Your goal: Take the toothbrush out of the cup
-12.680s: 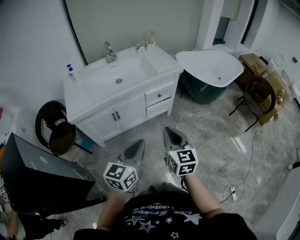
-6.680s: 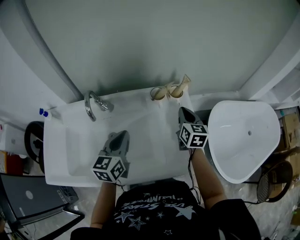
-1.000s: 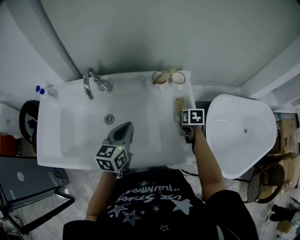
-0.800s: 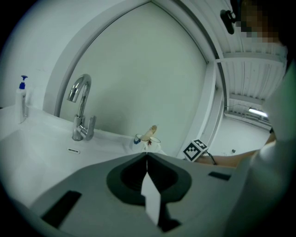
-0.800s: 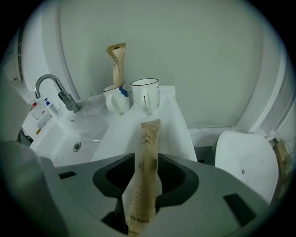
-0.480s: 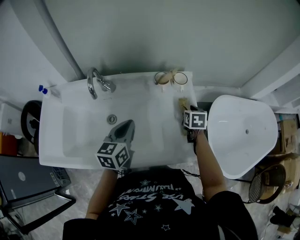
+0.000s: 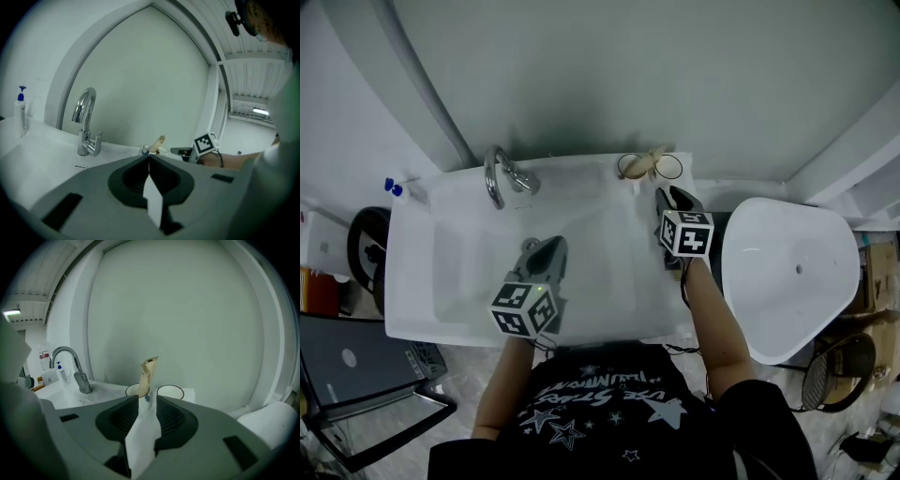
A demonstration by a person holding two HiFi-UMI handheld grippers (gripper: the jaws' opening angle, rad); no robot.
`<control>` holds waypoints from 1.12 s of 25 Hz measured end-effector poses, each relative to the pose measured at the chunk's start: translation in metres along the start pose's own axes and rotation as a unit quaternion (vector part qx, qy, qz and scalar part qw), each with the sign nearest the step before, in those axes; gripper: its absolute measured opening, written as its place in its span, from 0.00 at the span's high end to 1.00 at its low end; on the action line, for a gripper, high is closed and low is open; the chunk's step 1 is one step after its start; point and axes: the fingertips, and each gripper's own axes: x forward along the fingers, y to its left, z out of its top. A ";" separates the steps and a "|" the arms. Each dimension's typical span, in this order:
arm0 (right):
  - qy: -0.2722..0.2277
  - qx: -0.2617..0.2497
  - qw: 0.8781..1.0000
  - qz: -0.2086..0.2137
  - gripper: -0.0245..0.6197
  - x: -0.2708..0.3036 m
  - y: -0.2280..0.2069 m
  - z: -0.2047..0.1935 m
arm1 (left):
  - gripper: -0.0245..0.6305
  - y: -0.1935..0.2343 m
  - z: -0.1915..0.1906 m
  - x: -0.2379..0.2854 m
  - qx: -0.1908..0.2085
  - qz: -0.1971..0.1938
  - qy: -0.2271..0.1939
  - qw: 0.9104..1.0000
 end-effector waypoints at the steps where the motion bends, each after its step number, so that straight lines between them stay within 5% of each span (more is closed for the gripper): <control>1: -0.002 0.003 1.000 0.000 0.77 0.005 0.001 0.003 | 0.93 0.002 0.001 0.000 0.000 0.001 0.001 1.000; 8: -0.005 0.012 1.000 0.006 0.86 0.040 -0.004 0.011 | 0.93 0.014 -0.001 0.007 0.002 0.010 0.017 1.000; 28: -0.010 -0.013 1.000 0.006 0.88 0.078 -0.004 0.021 | 0.93 0.023 -0.008 0.022 -0.012 0.015 0.037 0.999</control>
